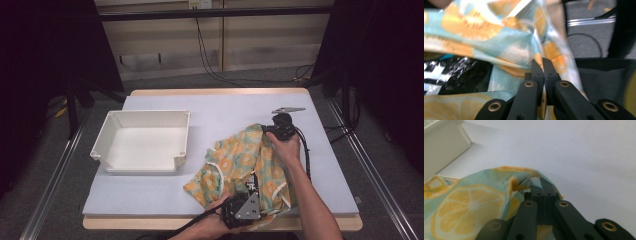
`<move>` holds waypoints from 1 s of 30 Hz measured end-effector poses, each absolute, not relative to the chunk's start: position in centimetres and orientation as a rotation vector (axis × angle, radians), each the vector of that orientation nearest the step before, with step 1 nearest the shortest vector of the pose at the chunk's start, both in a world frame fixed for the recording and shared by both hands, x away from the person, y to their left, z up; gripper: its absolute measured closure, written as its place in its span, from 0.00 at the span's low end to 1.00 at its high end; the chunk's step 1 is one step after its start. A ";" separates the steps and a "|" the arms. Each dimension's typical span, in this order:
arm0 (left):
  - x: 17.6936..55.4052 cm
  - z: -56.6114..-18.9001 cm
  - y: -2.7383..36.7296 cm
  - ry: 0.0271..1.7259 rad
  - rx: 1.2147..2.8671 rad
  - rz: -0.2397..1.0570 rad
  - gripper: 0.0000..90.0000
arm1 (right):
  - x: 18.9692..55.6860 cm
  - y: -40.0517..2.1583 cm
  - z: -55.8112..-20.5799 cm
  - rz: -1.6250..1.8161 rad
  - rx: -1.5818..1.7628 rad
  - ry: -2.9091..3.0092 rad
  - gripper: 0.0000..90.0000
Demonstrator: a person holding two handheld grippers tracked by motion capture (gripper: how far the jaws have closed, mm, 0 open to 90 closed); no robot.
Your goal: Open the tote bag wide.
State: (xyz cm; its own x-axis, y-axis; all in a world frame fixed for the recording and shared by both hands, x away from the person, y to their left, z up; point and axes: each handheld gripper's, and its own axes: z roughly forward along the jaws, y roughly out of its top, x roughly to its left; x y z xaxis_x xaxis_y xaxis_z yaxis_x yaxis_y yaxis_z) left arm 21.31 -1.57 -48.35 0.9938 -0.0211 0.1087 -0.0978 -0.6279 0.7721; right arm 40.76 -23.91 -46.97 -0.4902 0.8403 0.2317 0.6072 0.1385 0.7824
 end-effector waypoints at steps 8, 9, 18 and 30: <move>22.1 -47.9 -0.5 0.021 2.183 -0.035 0.90 | 39.8 -24.1 -46.4 1.326 1.365 2.251 0.69; 22.1 -47.9 -0.5 0.021 2.183 -0.035 0.87 | 39.8 -24.1 -46.4 1.326 1.365 2.251 0.69; 22.1 -43.6 2.9 0.087 2.050 -0.024 0.69 | 34.5 -25.7 -41.8 1.389 1.285 2.180 0.47; 27.0 -40.6 7.2 0.304 1.866 0.089 0.77 | 26.6 -22.5 -41.0 1.309 1.208 2.271 0.49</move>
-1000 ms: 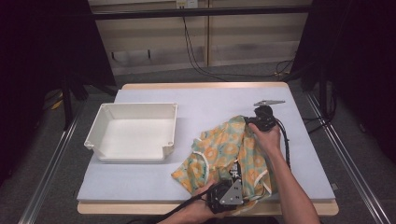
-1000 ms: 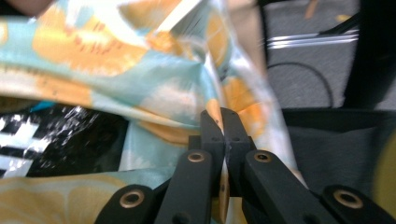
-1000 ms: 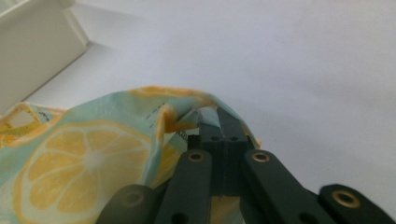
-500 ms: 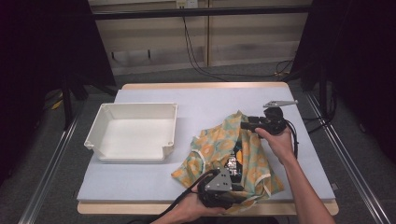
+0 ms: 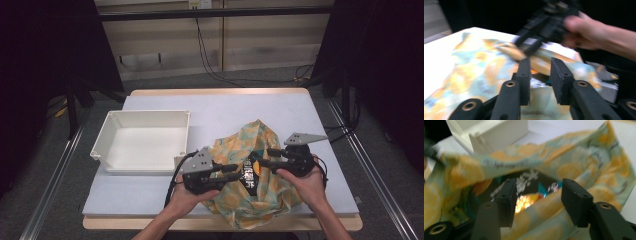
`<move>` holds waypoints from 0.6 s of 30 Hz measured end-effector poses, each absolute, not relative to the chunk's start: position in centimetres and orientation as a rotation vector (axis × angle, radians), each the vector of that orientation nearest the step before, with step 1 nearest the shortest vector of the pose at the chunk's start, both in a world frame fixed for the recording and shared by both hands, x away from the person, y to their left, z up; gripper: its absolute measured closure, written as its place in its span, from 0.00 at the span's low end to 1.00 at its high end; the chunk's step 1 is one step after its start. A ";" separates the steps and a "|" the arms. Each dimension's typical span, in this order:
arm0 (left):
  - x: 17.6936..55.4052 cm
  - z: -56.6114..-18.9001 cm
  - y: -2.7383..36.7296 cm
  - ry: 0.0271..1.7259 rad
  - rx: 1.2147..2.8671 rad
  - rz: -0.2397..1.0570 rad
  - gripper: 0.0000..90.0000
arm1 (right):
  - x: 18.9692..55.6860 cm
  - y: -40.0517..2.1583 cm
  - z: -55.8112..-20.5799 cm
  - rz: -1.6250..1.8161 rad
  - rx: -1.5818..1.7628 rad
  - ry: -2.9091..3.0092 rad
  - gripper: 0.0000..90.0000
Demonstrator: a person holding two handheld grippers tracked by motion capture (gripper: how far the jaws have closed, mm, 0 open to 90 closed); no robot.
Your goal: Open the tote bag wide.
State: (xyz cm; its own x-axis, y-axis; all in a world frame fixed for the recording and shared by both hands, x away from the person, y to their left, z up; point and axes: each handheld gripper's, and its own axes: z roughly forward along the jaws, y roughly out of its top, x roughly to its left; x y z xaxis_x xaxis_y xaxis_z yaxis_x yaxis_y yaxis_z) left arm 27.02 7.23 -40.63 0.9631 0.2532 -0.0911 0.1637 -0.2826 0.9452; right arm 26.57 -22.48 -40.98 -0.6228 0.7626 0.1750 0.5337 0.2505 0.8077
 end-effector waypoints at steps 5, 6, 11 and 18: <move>28.1 -42.7 6.8 0.338 1.963 0.091 0.73 | 25.1 -22.2 -42.4 1.278 1.240 2.277 0.38; 27.9 -43.4 6.5 0.324 1.998 0.090 0.71 | 24.7 -22.0 -42.9 1.250 1.236 2.286 0.35; 26.7 -44.4 5.6 0.295 2.041 0.095 0.60 | 24.2 -21.5 -43.8 1.222 1.223 2.311 0.41; 26.4 -45.0 5.7 0.295 2.036 0.090 0.56 | 22.9 -23.2 -43.5 1.262 1.207 2.264 1.00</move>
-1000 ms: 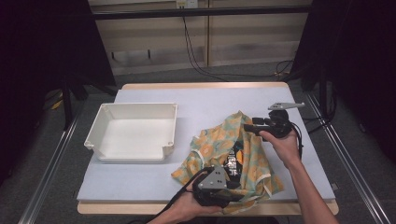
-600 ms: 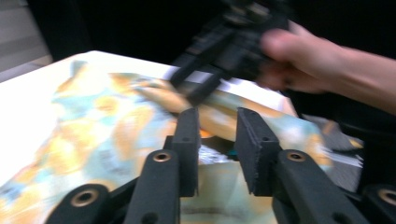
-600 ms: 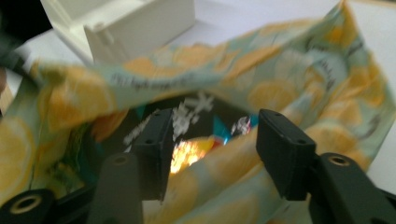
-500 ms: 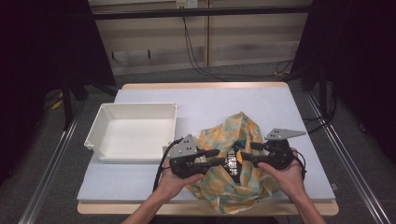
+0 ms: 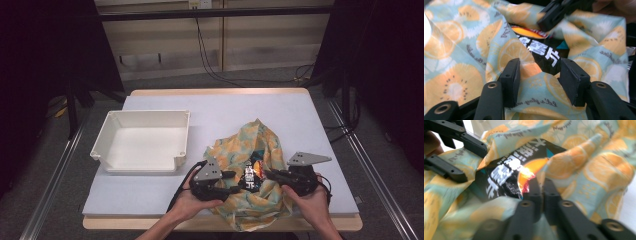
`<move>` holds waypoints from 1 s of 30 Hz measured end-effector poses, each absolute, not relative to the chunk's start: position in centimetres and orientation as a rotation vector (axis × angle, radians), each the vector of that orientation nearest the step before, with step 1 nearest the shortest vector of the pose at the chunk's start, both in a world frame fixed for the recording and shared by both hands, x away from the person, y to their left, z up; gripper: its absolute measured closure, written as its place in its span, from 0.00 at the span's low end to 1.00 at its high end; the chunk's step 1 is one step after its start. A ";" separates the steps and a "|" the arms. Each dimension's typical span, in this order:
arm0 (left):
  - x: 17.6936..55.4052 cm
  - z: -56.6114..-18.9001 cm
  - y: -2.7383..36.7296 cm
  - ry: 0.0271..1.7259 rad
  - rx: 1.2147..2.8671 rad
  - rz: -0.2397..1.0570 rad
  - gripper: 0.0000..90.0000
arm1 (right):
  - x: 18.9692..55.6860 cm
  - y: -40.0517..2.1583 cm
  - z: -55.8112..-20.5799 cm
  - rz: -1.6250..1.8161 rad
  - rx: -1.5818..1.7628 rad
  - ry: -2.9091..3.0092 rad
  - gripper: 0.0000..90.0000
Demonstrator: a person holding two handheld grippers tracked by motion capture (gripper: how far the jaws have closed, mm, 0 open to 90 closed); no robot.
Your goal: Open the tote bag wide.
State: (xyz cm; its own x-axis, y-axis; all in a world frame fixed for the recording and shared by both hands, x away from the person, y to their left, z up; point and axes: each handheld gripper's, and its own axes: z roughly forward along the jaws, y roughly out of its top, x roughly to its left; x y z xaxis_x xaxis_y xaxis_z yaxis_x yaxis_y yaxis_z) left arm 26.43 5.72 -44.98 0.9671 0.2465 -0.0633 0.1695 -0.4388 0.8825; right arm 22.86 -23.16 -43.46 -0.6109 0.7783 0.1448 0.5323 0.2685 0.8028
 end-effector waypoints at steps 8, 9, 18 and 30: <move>26.2 -45.0 5.6 0.289 2.044 0.094 0.55 | 20.4 -26.6 -44.3 1.255 1.269 2.172 1.00; 26.2 -45.0 5.6 0.283 2.048 0.102 0.55 | 20.1 -26.9 -44.6 1.249 1.273 2.172 1.00; 25.9 -45.3 5.5 0.273 2.058 0.109 0.54 | 18.0 -28.0 -47.4 1.171 1.308 2.218 0.98; 25.8 -43.8 5.3 0.255 2.023 0.082 0.65 | 18.0 -27.6 -46.9 1.203 1.277 2.193 0.78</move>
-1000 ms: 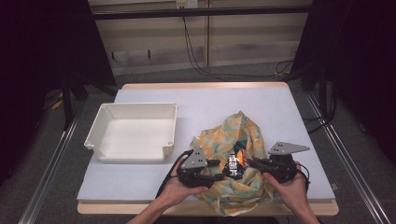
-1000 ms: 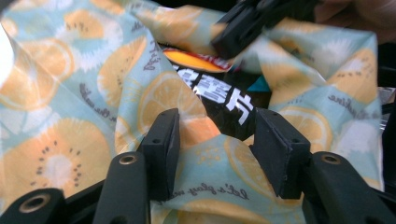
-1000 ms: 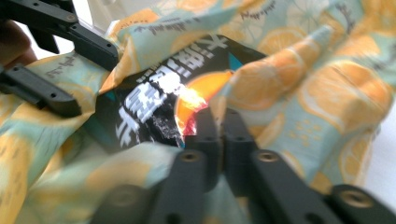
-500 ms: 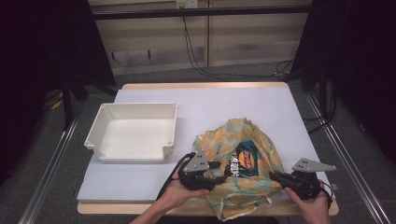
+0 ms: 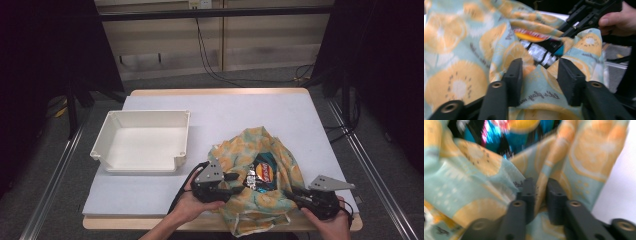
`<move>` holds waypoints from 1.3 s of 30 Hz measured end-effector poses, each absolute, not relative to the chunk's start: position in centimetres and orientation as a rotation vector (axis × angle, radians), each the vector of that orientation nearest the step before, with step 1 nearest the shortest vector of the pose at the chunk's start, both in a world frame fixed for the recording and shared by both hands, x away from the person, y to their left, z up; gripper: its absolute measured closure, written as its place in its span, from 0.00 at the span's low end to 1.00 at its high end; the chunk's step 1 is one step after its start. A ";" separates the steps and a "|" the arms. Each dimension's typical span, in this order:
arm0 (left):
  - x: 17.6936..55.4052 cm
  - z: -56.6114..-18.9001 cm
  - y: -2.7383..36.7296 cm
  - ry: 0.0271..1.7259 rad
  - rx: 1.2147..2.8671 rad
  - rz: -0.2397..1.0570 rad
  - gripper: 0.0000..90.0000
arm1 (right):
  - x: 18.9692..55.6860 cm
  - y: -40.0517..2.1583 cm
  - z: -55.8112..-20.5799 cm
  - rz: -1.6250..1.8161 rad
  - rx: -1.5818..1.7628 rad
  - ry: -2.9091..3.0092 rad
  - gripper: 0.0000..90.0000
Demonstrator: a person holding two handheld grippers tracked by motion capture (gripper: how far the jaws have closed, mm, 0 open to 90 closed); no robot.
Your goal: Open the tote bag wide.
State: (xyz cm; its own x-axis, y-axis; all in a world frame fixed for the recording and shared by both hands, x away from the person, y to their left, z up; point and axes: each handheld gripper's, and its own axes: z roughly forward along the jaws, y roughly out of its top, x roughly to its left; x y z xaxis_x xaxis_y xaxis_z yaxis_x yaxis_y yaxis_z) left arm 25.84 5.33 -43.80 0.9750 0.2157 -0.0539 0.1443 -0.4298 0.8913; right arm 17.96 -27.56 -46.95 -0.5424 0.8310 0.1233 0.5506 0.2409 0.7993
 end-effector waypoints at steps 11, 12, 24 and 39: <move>25.8 -41.2 4.6 0.222 1.936 0.049 0.70 | 17.3 -28.1 -43.0 1.376 1.221 2.115 0.63; 26.0 -41.0 4.6 0.218 1.932 0.051 0.70 | 17.3 -28.1 -43.0 1.376 1.221 2.115 0.63; 27.4 -43.5 3.2 0.260 2.016 0.031 0.66 | 19.9 -25.1 -44.3 1.386 1.101 2.360 0.56; 27.2 -44.8 2.6 0.299 2.042 0.052 0.57 | 17.5 -25.9 -45.2 1.358 1.003 2.454 1.00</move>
